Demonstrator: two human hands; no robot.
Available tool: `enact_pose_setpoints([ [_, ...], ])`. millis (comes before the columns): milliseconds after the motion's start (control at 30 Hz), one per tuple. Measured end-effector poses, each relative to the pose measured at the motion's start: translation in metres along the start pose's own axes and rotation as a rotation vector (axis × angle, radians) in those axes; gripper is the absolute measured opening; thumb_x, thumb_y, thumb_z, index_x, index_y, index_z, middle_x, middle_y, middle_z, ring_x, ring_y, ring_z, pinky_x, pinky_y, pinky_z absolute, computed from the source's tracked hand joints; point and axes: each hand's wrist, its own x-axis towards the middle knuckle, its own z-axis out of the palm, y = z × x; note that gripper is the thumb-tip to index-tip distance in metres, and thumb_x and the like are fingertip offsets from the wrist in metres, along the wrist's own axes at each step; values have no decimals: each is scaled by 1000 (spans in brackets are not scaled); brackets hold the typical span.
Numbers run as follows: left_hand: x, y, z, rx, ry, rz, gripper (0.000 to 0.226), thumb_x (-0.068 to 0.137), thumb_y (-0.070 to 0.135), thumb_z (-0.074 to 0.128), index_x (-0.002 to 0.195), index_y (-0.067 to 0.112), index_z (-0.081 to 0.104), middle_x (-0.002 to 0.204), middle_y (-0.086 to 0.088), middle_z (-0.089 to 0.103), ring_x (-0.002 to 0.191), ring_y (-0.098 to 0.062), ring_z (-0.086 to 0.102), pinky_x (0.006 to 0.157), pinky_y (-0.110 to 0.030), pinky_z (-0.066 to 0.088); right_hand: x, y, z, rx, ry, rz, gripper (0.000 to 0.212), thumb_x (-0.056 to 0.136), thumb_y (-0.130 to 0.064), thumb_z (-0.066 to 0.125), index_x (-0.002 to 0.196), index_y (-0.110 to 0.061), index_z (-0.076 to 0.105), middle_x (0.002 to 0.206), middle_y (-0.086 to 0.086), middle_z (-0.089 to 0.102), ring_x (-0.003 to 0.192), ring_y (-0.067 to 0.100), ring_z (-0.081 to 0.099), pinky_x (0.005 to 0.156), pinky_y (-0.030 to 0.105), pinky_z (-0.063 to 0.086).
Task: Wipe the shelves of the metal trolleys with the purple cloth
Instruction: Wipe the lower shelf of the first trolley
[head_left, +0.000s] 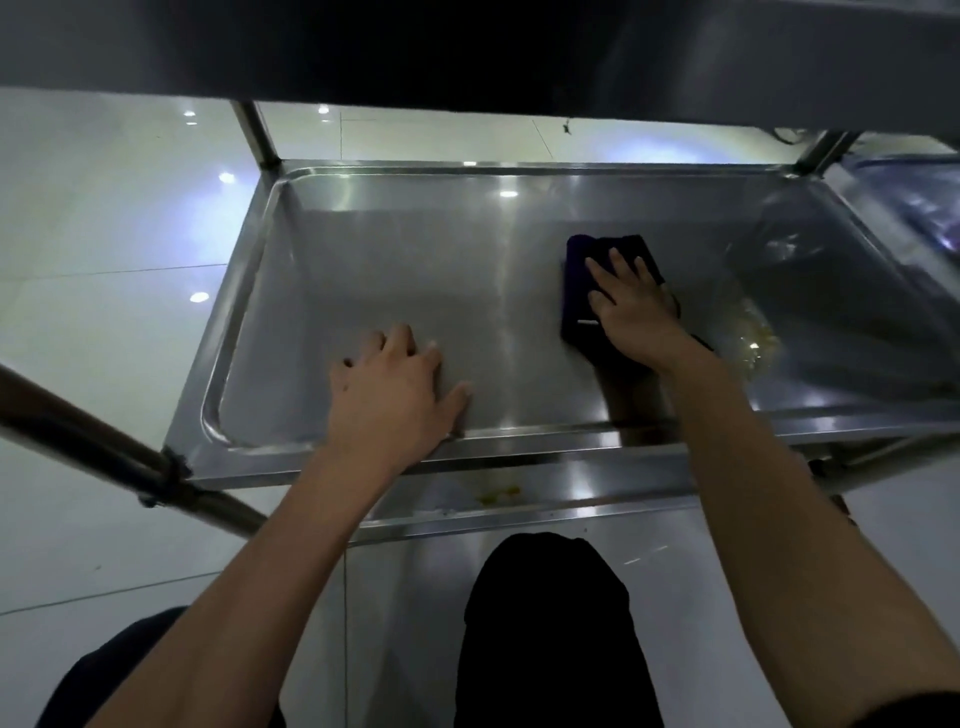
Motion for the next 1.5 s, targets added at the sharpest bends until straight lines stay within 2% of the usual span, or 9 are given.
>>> enact_pose_setpoints([
  [167,-2,-1,-2,10,-20,-1,52,90,68,43,110,25,63,113,-4,55,109,-29,54,83,-47,44,-31,-23,13,-50,-22,-84,53,107,-41,24,159,-41,12,169,-8,-4,155,21,-7,121,48,-4],
  [333,-5,-3,-4,-8,-73,-6,58,95,63,41,130,19,56,127,-11,51,123,-35,48,100,-58,41,-86,-51,32,-41,-14,-197,52,108,-42,24,158,-43,10,168,-10,-5,154,18,-9,121,45,-6],
  [567,-8,-14,-1,22,-106,28,63,99,60,35,144,17,45,141,-15,42,136,-38,39,107,-63,35,-124,-78,41,-26,-46,-211,52,108,-42,24,158,-43,8,168,-12,-9,154,15,-13,122,44,-8],
  [767,0,-37,-2,12,-148,26,63,98,59,37,142,14,47,144,-18,40,137,-40,38,107,-67,34,-123,-101,47,-30,-70,-186,53,108,-43,24,158,-43,7,168,-11,-10,154,16,-15,122,44,-9],
  [900,2,-50,-7,5,-146,33,56,97,58,45,127,13,58,137,-19,45,129,-42,45,103,-66,39,-119,-114,53,-47,-78,-170,54,108,-43,23,158,-43,4,168,-10,-12,153,18,-16,122,45,-9],
  [1067,0,-52,-21,-51,-201,0,47,97,52,50,118,12,62,135,-18,44,129,-41,43,104,-65,37,-122,-121,52,-43,-83,-155,53,108,-43,24,158,-43,4,168,-10,-11,153,16,-16,121,44,-9],
  [1233,-10,-18,-25,-147,-113,189,22,93,27,57,109,14,63,122,-11,53,114,-32,52,95,-50,46,-122,-123,41,-77,-69,-136,54,108,-40,31,159,-38,13,168,-8,-2,155,19,-9,125,50,1],
  [1333,-8,-9,-17,-193,-130,215,21,96,28,53,108,14,63,116,-9,54,103,-30,58,90,-47,46,-120,-115,32,-67,-86,-85,54,107,-42,34,158,-40,16,168,-12,-1,155,19,-9,123,51,0],
  [1500,-10,-11,-1,-131,-47,221,25,97,34,51,110,21,68,125,-3,54,93,-29,63,96,-47,41,-115,-109,39,-106,-44,-136,55,108,-34,33,160,-32,15,169,-5,-1,155,19,-7,122,47,-6],
])
